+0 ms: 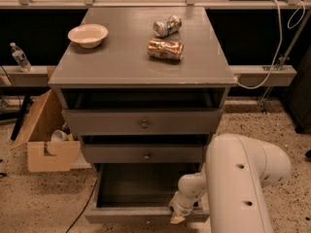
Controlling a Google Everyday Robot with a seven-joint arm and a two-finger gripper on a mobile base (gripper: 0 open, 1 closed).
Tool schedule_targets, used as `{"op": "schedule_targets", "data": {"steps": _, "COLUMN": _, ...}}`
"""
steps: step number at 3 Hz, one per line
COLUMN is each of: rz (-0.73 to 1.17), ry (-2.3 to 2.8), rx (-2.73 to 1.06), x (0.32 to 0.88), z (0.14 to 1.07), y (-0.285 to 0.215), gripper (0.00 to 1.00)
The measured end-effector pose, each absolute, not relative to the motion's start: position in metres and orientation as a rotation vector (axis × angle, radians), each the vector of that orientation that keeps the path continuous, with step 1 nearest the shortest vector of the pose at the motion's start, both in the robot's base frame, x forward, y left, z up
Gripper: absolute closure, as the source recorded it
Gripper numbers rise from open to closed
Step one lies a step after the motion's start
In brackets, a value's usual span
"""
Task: Open bottom drawer
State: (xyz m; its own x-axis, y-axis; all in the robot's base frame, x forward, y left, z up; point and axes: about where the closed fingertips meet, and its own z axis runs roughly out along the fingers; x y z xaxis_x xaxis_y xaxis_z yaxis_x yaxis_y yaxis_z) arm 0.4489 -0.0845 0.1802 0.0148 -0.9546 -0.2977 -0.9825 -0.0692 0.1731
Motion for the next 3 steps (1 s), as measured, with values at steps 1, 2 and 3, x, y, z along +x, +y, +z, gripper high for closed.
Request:
{"op": "schedule_targets", "data": {"steps": 1, "rz": 0.522, "ry": 2.087, "rx": -2.176, "x": 0.449, "z": 0.180, "y": -0.085, "gripper": 0.83}}
{"op": "schedule_targets", "data": {"steps": 2, "rz": 0.546, "ry": 2.096, "rx": -2.130, "x": 0.434, "z": 0.180, "y": -0.086, "gripper": 1.00}}
{"op": "schedule_targets", "data": {"steps": 3, "rz": 0.548, "ry": 2.100, "rx": -2.128, "x": 0.432, "z": 0.180, "y": -0.088, "gripper": 0.81}}
